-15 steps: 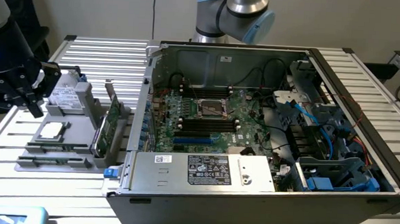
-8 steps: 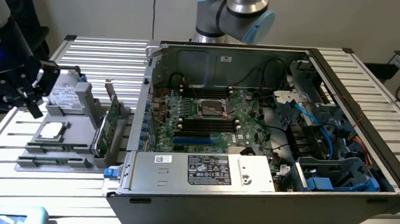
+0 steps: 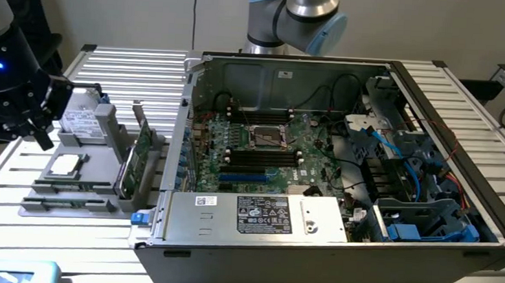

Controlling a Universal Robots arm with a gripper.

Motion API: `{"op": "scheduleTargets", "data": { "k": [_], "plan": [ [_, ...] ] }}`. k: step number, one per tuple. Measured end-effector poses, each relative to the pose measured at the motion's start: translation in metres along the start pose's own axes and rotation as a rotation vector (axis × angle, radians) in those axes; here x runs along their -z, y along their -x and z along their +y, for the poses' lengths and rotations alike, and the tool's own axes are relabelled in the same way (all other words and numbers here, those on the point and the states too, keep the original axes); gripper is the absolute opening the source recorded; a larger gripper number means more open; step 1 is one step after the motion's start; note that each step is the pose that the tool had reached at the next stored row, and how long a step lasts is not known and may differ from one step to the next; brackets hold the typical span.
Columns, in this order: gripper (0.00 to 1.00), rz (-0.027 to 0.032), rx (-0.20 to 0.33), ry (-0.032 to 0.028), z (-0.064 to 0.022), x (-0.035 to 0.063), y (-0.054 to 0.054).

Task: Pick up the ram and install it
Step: 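Pick up the ram and move it above insertion slot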

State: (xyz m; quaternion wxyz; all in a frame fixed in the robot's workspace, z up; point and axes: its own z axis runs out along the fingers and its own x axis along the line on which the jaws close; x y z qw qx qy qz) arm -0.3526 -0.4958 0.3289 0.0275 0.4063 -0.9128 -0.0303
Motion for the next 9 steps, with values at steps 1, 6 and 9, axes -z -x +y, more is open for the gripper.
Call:
{"op": "scheduleTargets", "data": {
  "k": [1,6,9],
  "plan": [
    [0.11,0.0012,0.018,-0.0003,0.0000,0.0000,0.0000],
    [0.11,0.0077,0.109,-0.0021,0.0000,0.0000,0.0000],
    [0.11,0.0119,0.163,-0.0035,0.0000,-0.0001,0.0000]
  ]
}}
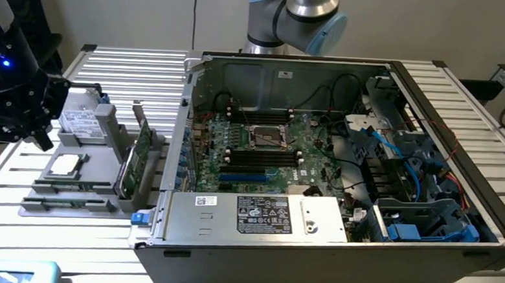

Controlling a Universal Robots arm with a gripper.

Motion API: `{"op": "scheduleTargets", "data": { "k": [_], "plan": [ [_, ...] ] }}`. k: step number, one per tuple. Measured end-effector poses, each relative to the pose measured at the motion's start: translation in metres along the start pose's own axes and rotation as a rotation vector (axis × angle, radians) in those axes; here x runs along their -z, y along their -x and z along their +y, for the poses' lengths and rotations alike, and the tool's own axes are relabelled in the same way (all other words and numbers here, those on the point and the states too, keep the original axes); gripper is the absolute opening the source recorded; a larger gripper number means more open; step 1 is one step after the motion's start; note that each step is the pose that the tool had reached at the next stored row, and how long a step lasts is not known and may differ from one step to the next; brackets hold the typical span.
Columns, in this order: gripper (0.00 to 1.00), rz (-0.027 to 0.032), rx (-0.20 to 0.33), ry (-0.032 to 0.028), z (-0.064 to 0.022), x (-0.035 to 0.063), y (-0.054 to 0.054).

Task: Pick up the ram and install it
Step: 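Pick up the ram and move it above insertion slot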

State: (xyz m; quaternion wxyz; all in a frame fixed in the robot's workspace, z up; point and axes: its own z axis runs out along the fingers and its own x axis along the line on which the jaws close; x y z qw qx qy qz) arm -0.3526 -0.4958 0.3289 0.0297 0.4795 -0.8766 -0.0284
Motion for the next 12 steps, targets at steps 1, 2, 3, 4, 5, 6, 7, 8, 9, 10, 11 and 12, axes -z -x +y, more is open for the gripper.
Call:
{"op": "scheduleTargets", "data": {
  "k": [1,2,3,4,5,6,7,8,9,10,11,12],
  "plan": [
    [0.11,0.0014,0.019,-0.0005,0.0000,0.0000,0.0000],
    [0.11,0.0030,0.037,-0.0009,0.0000,0.0000,0.0000],
    [0.11,0.0044,0.055,-0.0013,0.0000,0.0000,0.0000],
    [0.11,0.0058,0.073,-0.0018,0.0000,0.0000,0.0000],
    [0.11,0.0072,0.091,-0.0022,0.0000,0.0000,0.0000],
    [0.11,0.0085,0.108,-0.0027,0.0000,0.0000,0.0000],
    [0.11,0.0101,0.128,-0.0032,0.0000,0.0000,0.0000],
    [0.11,0.0114,0.145,-0.0036,0.0000,0.0000,0.0000],
    [0.11,0.0128,0.162,-0.0040,0.0000,0.0000,0.0000],
    [0.11,0.0143,0.181,-0.0045,0.0000,0.0000,0.0000],
    [0.11,0.0157,0.199,-0.0050,0.0000,-0.0001,0.0000],
    [0.11,0.0170,0.218,-0.0056,0.0000,-0.0001,0.0000]
  ]
}}
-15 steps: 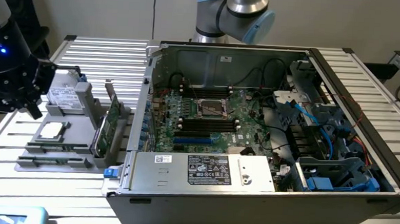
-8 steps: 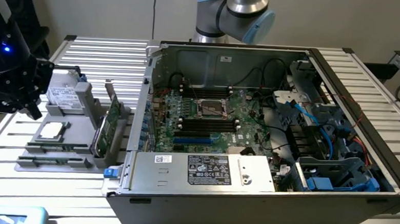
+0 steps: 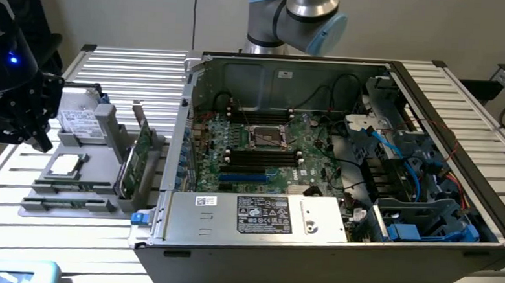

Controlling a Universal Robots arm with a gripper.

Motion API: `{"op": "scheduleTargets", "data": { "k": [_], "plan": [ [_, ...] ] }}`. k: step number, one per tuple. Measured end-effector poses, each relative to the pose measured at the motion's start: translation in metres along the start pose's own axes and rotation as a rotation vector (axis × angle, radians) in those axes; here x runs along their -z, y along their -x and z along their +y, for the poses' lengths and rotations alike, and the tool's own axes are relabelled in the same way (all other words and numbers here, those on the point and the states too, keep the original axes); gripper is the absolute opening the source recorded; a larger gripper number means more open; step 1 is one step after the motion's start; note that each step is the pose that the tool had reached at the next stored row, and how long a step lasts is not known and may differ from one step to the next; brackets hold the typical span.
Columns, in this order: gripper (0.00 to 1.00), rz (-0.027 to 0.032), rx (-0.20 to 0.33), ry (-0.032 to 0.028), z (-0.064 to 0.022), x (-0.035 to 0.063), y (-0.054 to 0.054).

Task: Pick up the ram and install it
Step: 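Pick up the ram and move it above insertion slot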

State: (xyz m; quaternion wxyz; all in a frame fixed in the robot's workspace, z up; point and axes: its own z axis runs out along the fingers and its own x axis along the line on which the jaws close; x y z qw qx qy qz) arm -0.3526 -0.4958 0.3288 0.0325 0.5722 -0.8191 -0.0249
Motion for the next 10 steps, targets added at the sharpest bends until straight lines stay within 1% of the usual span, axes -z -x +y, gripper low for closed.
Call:
{"op": "scheduleTargets", "data": {
  "k": [3,4,5,8,10],
  "plan": [
    [0.11,0.0036,0.054,-0.0033,0.0000,-0.0001,0.0000],
    [0.11,0.0040,0.072,-0.0064,0.0001,-0.0002,0.0000],
    [0.11,0.0040,0.089,-0.0109,0.0001,-0.0001,0.0001],
    [0.11,0.0031,0.138,-0.0268,0.0000,-0.0001,0.0000],
    [0.11,0.0027,0.171,-0.0354,-0.0001,-0.0002,0.0000]
  ]
}}
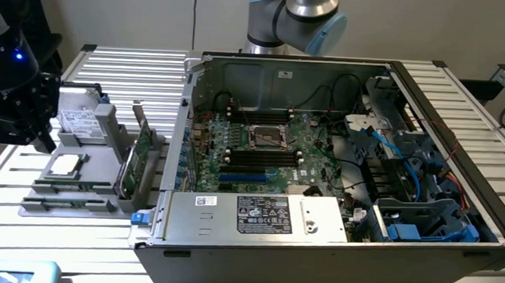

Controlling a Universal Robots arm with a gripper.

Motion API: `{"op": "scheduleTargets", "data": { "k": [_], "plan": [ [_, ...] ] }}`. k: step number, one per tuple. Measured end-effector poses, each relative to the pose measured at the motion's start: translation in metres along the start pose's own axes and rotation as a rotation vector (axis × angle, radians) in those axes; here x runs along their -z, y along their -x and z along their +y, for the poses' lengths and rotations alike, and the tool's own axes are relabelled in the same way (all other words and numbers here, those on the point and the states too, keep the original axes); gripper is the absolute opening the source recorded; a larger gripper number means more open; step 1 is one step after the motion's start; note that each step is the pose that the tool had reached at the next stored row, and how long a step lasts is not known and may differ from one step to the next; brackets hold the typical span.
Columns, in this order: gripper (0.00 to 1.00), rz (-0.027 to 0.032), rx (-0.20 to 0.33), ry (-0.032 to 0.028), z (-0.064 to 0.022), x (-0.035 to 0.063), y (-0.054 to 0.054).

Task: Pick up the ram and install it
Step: 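Pick up the ram and move it above insertion slot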

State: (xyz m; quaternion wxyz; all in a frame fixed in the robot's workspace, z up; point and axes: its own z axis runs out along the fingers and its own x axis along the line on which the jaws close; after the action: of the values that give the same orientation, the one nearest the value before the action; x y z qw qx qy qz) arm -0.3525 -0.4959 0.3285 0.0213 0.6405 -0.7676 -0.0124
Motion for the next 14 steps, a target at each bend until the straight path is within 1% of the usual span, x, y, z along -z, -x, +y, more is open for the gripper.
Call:
{"op": "scheduleTargets", "data": {
  "k": [3,5,6,9,10,11,14],
  "plan": [
    [0.11,-0.0005,0.050,-0.0114,0.0000,-0.0001,0.0001],
    [0.11,-0.0031,0.080,-0.0194,0.0000,-0.0004,0.0000],
    [0.11,-0.0058,0.094,-0.0223,0.0000,-0.0005,0.0000],
    [0.11,-0.0170,0.131,-0.0296,0.0001,-0.0006,0.0001],
    [0.11,-0.0193,0.139,-0.0317,0.0001,-0.0006,0.0001],
    [0.11,-0.0206,0.143,-0.0320,0.0000,-0.0006,0.0001],
    [0.11,-0.0218,0.149,-0.0320,0.0001,-0.0007,0.0001]
  ]
}}
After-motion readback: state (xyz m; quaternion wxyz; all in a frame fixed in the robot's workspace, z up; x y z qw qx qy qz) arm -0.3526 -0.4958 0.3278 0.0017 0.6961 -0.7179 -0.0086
